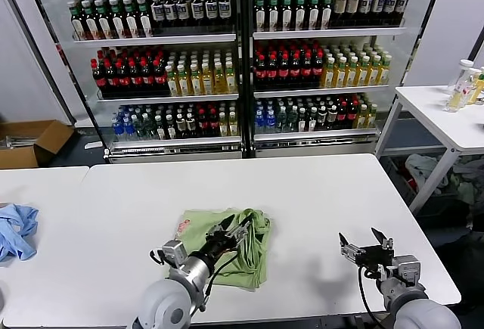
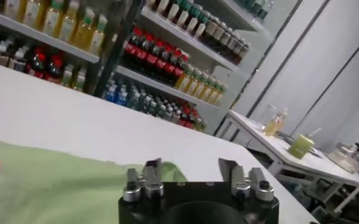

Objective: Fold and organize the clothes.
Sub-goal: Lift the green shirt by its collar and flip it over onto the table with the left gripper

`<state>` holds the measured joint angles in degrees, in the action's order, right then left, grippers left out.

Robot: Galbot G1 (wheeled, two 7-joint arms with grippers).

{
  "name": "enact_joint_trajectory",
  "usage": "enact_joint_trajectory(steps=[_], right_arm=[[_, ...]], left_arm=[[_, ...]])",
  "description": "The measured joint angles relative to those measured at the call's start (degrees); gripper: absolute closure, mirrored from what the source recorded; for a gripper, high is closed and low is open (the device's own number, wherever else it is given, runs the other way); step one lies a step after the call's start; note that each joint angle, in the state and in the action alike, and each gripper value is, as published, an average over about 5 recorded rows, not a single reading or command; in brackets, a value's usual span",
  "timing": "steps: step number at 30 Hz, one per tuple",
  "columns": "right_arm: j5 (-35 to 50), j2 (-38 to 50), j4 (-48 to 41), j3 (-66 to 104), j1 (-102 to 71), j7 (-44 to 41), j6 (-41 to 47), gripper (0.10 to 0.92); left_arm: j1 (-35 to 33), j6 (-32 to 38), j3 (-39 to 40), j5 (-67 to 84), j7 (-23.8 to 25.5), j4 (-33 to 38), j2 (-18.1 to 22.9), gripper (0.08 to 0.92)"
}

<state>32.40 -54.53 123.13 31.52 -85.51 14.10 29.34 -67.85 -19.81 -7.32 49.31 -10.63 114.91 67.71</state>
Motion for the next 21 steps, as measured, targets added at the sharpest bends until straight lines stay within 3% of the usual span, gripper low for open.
enact_joint_trajectory(steps=[7,21], right_arm=[[-0.31,-0.31,0.28,-0.07,-0.18,-0.02,-0.05,0.203],[-0.38,-0.04,1.31,0.60,-1.09,-0.03,-0.06,0.202]], left_arm=[[-2.83,0.73,-4.90,-2.79,-1.04,0.59,-3.05,0.181],[-6.28,-0.20,-11.00,-6.16,-3.57,-4.45,-5.25,0.177]])
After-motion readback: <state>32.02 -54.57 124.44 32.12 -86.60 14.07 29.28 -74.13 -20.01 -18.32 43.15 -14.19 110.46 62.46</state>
